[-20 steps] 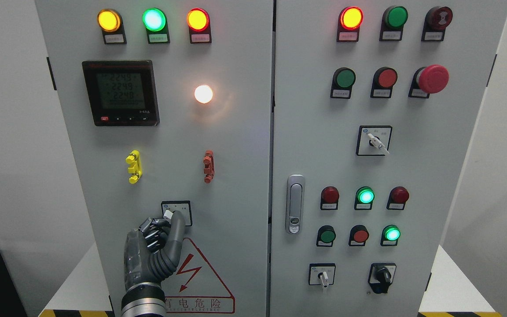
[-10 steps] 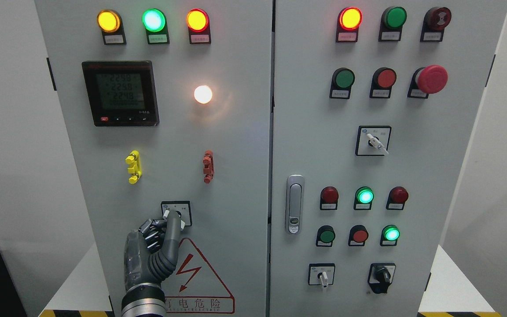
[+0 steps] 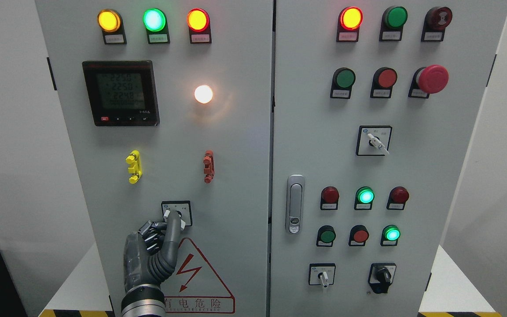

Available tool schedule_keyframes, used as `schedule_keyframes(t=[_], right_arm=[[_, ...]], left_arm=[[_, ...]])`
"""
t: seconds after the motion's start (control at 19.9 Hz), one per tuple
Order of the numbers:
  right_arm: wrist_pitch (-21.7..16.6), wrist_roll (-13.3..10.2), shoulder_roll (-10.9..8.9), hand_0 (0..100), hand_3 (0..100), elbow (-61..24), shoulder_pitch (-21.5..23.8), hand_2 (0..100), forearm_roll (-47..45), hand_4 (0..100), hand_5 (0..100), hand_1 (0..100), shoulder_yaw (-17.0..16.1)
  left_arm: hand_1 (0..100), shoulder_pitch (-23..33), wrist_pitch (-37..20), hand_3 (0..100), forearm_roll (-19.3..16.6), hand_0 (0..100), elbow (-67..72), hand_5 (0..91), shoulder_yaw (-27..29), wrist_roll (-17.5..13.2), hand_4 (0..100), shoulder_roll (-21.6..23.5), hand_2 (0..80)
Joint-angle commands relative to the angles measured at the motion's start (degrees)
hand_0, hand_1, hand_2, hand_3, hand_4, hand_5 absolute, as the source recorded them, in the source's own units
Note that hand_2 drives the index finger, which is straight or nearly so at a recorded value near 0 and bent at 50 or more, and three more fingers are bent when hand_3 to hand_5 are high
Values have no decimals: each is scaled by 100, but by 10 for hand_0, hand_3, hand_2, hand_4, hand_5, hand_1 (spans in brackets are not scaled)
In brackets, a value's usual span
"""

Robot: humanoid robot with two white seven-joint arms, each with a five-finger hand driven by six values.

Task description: Turn on light switch 1

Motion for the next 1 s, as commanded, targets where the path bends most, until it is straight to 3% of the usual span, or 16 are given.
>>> schedule_keyframes(t=[0.0,0.35,0.95], right_arm=[[-1,0,1,0,0,0,0,0,0,0,0,0,-8],[-1,0,1,0,0,0,0,0,0,0,0,0,1],[-1,0,1,0,0,0,0,0,0,0,0,0,1]], left_arm=[[342,-12,-81,1000,1,299,4,887,-24,-47,1000,-4,658],[336,-29,-90,1000,1,205,-5,887,-121,-38,1000,-4,670],[336,58,-116,1000,-8,179,-14,886,-112,-38,1000,14,677]])
